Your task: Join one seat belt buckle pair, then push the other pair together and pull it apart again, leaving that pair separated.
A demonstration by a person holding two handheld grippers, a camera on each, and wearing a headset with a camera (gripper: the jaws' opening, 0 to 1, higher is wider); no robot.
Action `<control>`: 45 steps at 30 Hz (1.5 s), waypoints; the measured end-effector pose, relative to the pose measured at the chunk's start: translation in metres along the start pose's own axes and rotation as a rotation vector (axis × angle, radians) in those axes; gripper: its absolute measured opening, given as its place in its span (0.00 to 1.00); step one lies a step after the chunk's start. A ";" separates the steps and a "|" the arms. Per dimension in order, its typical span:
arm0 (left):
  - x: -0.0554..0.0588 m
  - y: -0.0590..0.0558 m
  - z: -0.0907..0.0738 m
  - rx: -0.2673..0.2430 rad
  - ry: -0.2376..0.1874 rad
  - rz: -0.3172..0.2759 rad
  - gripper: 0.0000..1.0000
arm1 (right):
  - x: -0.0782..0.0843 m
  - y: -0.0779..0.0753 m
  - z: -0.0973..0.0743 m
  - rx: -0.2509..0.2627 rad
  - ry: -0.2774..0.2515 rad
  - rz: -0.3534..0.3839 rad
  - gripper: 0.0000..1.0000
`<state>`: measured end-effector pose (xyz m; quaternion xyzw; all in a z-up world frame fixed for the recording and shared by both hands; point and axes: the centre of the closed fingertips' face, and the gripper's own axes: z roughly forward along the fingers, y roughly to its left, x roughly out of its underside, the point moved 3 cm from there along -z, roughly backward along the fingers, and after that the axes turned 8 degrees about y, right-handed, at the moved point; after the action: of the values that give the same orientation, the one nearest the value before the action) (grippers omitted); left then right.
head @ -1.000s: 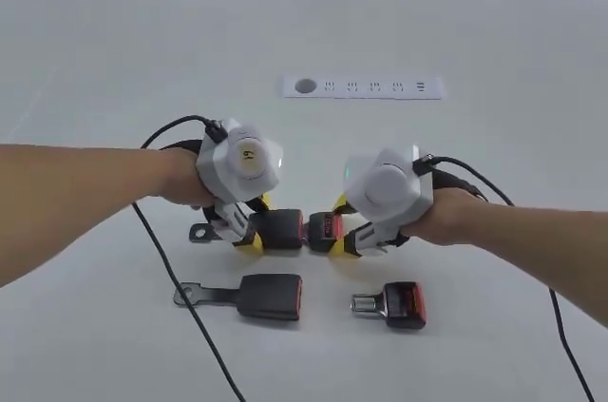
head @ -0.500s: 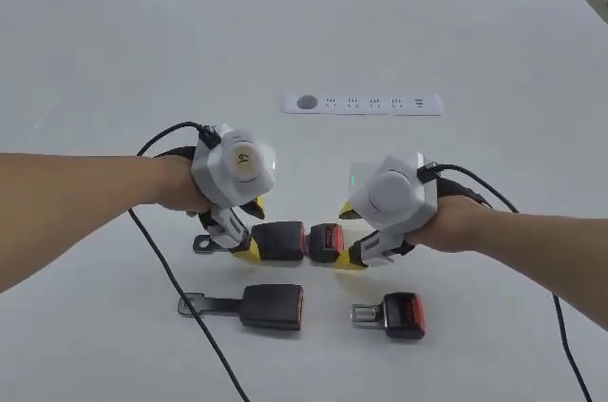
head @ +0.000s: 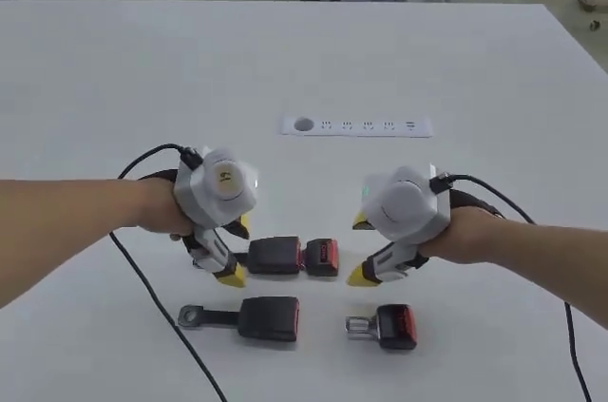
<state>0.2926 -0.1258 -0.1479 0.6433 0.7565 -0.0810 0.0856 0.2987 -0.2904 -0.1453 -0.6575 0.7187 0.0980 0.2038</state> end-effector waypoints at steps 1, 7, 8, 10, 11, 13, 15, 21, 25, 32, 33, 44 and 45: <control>0.001 -0.001 -0.001 0.000 -0.001 -0.003 0.46 | 0.003 0.000 -0.001 0.001 0.001 0.005 0.47; 0.016 -0.005 -0.005 -0.007 -0.029 -0.055 0.48 | 0.018 0.001 -0.010 0.011 0.008 0.037 0.51; 0.018 -0.006 -0.006 -0.009 -0.034 -0.064 0.49 | 0.020 0.002 -0.012 0.012 0.009 0.042 0.51; 0.017 -0.016 -0.012 -0.010 -0.052 -0.094 0.50 | 0.021 0.009 -0.022 0.017 0.006 0.055 0.52; 0.018 -0.019 -0.014 -0.008 -0.058 -0.105 0.50 | 0.024 0.010 -0.022 0.017 0.006 0.062 0.52; 0.026 -0.018 -0.011 -0.007 -0.067 -0.132 0.51 | 0.028 0.012 -0.023 0.017 0.003 0.078 0.54; 0.031 -0.022 -0.010 -0.008 -0.090 -0.165 0.53 | 0.034 0.018 -0.024 0.016 0.002 0.092 0.54; 0.042 -0.040 -0.010 -0.011 -0.158 -0.256 0.57 | 0.051 0.028 -0.029 0.027 -0.010 0.139 0.58; 0.053 -0.045 -0.006 -0.036 -0.244 -0.346 0.61 | 0.056 0.039 -0.036 0.040 -0.036 0.176 0.60; 0.058 -0.065 -0.023 -0.129 -0.413 -0.426 0.67 | 0.066 0.054 -0.039 0.081 -0.127 0.249 0.65; 0.058 -0.067 -0.025 -0.137 -0.440 -0.447 0.69 | 0.067 0.057 -0.039 0.091 -0.138 0.268 0.66; 0.080 -0.094 -0.025 -0.233 -0.585 -0.532 0.83 | 0.082 0.081 -0.037 0.192 -0.261 0.379 0.83; 0.080 -0.095 -0.025 -0.239 -0.594 -0.529 0.85 | 0.081 0.083 -0.039 0.200 -0.272 0.388 0.86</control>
<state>0.1852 -0.0583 -0.1413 0.3610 0.8422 -0.1941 0.3504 0.2069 -0.3696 -0.1549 -0.4645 0.8037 0.1511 0.3398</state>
